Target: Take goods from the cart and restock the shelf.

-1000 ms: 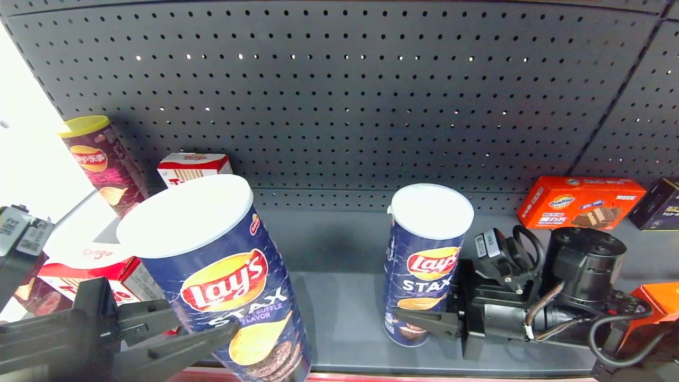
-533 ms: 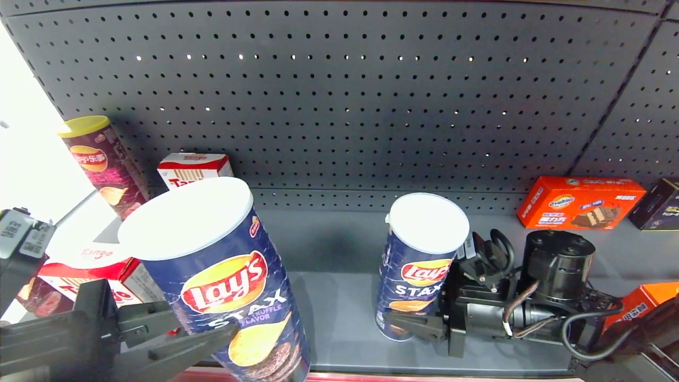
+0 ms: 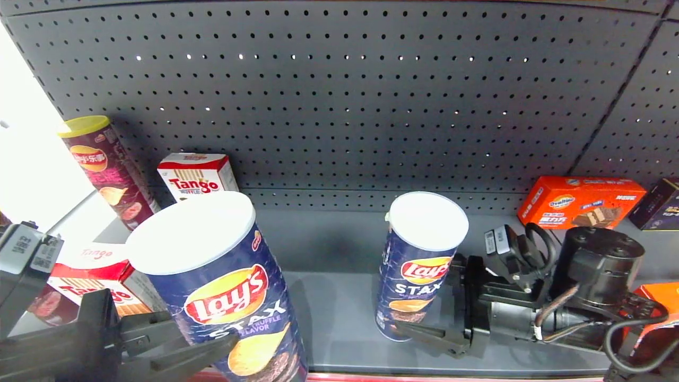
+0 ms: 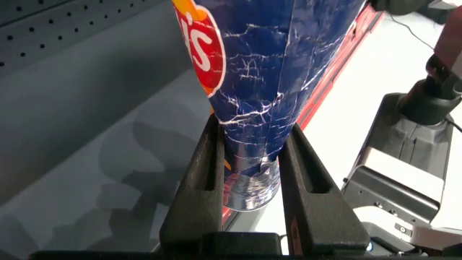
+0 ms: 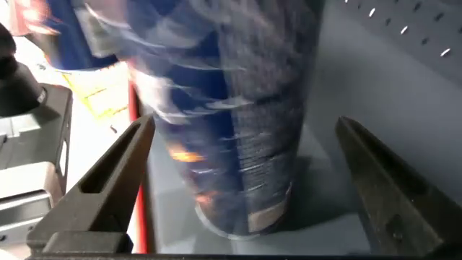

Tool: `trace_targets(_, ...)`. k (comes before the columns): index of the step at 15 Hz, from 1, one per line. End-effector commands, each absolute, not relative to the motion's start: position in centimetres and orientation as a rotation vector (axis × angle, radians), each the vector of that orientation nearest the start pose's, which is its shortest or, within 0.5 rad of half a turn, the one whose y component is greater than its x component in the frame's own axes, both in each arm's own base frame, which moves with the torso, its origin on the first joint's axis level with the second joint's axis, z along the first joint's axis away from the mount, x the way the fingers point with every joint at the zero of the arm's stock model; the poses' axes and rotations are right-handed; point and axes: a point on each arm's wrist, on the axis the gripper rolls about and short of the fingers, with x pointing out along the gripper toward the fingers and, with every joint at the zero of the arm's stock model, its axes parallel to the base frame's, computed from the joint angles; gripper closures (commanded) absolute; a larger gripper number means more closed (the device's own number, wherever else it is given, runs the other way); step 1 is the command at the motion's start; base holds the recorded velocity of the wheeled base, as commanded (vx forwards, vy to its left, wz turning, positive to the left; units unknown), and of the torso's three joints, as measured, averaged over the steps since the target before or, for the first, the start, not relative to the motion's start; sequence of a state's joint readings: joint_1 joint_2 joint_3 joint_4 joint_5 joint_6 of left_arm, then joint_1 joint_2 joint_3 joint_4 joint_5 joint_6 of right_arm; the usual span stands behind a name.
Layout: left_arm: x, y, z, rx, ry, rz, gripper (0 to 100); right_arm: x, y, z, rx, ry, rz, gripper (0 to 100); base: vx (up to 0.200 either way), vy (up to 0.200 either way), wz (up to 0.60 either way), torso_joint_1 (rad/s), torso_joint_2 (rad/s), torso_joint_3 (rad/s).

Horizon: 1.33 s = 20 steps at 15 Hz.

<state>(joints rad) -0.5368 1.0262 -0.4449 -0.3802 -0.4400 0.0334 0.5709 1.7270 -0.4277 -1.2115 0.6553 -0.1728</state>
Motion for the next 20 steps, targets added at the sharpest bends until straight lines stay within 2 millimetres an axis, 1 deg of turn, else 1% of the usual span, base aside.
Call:
trace_targets(1,10.6,-7.4,20.4,0.039,0.190,-0.977,100,18.6,13.3,16.2,-0.150,-0.099,1.208,0,0.000,0.000,0.00,0.000,0.00,0.000)
trace_targets(3,10.4,-7.3,20.4,0.039,0.182,-0.977,100,16.6,11.1,17.8,-0.152,-0.169,1.140,0,0.000,0.000,0.00,0.000,0.00,0.000)
trace_targets(5,10.3,-7.2,20.5,0.039,0.174,-0.977,100,15.2,8.6,19.0,-0.139,-0.220,1.023,0,0.000,0.000,0.00,0.000,0.00,0.000)
trace_targets(7,10.3,-7.2,20.5,0.039,0.174,-0.977,100,14.4,6.4,19.7,-0.122,-0.243,0.846,0,0.000,0.000,0.00,0.000,0.00,0.000)
trace_targets(10,10.3,-7.2,20.5,0.039,0.174,-0.977,100,13.1,4.3,20.4,-0.115,-0.252,0.577,0,0.000,0.000,0.00,0.000,0.00,0.000)
trace_targets(12,10.3,-7.2,20.6,0.039,0.172,-0.977,100,11.7,2.8,20.2,-0.124,-0.265,0.470,0,0.000,0.000,0.00,0.000,0.00,0.000)
trace_targets(13,10.3,-7.2,20.6,0.039,0.172,-0.977,100,11.3,2.6,20.1,-0.126,-0.269,0.458,0,0.000,0.000,0.00,0.000,0.00,0.000)
trace_targets(14,10.2,-7.2,20.6,0.039,0.171,-0.977,100,9.9,1.7,19.3,-0.132,-0.274,0.379,0,0.000,0.000,0.00,0.000,0.00,0.000)
trace_targets(15,10.2,-7.2,20.6,0.038,0.166,-0.977,100,8.9,1.2,18.8,-0.137,-0.281,0.327,0,0.000,0.000,0.00,0.000,0.00,0.000)
trace_targets(18,10.1,-7.1,20.5,0.038,0.169,-0.977,100,6.2,0.5,17.1,-0.132,-0.273,0.187,0,0.000,0.000,0.00,0.000,0.00,0.000)
trace_targets(19,10.0,-7.1,20.3,0.039,0.176,-0.977,100,4.8,0.4,16.4,-0.125,-0.253,0.131,0,0.000,0.000,0.00,0.000,0.00,0.000)
trace_targets(20,10.0,-7.1,20.2,0.039,0.177,-0.977,100,4.5,0.3,16.1,-0.123,-0.246,0.116,0,0.000,0.000,0.00,0.000,0.00,0.000)
